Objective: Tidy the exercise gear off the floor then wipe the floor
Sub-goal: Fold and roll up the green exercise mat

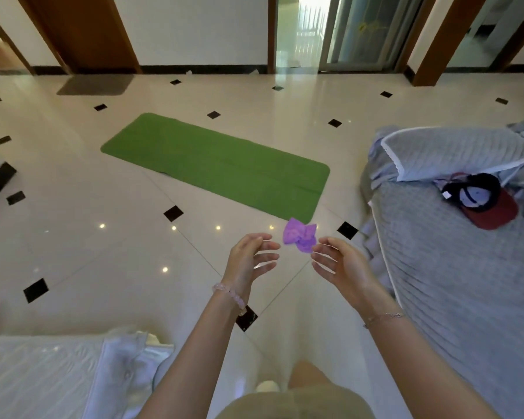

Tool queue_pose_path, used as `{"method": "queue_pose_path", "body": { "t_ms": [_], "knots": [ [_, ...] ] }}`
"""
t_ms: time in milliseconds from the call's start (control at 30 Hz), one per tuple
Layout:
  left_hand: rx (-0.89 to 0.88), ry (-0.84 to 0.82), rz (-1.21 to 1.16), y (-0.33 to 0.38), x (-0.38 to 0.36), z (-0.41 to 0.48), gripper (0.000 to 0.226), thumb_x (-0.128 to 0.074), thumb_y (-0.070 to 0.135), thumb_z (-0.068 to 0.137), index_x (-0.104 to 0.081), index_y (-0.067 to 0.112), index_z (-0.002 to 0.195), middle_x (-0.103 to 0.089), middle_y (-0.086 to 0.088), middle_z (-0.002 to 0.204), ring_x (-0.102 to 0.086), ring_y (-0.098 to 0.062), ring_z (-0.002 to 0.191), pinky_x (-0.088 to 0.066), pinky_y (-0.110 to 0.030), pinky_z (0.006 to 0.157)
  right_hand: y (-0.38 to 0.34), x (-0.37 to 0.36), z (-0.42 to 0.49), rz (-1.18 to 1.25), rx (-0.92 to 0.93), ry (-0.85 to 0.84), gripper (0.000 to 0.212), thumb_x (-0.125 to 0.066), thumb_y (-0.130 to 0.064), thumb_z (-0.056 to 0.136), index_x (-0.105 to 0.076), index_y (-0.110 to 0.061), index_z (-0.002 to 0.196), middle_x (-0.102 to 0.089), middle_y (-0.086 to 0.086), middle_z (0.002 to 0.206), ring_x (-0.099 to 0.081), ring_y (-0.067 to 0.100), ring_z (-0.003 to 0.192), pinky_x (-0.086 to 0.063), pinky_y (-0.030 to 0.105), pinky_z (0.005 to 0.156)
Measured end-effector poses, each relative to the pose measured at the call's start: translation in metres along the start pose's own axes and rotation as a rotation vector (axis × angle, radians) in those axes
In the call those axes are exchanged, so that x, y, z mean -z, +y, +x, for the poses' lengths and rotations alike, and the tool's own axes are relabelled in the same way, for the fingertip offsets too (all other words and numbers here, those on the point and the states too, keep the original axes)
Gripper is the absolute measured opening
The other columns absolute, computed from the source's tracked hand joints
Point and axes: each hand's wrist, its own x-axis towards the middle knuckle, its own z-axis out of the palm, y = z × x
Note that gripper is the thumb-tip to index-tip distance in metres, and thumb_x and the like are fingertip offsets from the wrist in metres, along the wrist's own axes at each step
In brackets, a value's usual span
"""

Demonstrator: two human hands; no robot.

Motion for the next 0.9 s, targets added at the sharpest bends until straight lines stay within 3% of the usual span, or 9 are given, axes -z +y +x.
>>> {"method": "queue_pose_path", "body": {
  "t_ms": [333, 467, 900],
  "knots": [
    [0.016, 0.077, -0.008, 0.07, 0.009, 0.165, 0.021, -0.038, 0.011, 0.097, -0.059, 0.011, 0.094, -0.066, -0.005, 0.083, -0.061, -0.017, 0.071, -0.052, -0.029, 0.071, -0.058, -0.071, 0.167, -0.01, -0.07, -0.043, 0.016, -0.048, -0.015, 0.094, -0.061, -0.012, 0.084, -0.07, -0.001, 0.067, -0.065, 0.015, 0.068, -0.05, 0.031, 0.071],
    [0.04, 0.111, 0.001, 0.105, 0.007, 0.238, 0.021, -0.038, 0.011, 0.097, -0.059, 0.01, 0.096, -0.066, -0.005, 0.083, -0.061, -0.016, 0.07, -0.053, -0.027, 0.069, -0.093, -0.103, 0.24, -0.026, -0.111, -0.068, 0.017, -0.048, -0.015, 0.094, -0.061, -0.012, 0.084, -0.071, 0.0, 0.067, -0.063, 0.018, 0.075, -0.049, 0.03, 0.068],
    [0.06, 0.201, -0.018, 0.197, 0.032, 0.418, 0.023, -0.039, 0.011, 0.097, -0.06, 0.013, 0.09, -0.068, -0.002, 0.081, -0.062, -0.016, 0.07, -0.054, -0.027, 0.067, -0.17, -0.206, 0.403, -0.056, -0.135, -0.127, 0.014, -0.048, -0.013, 0.094, -0.06, -0.01, 0.089, -0.067, 0.004, 0.076, -0.062, 0.02, 0.076, -0.051, 0.035, 0.079]
  ]
}}
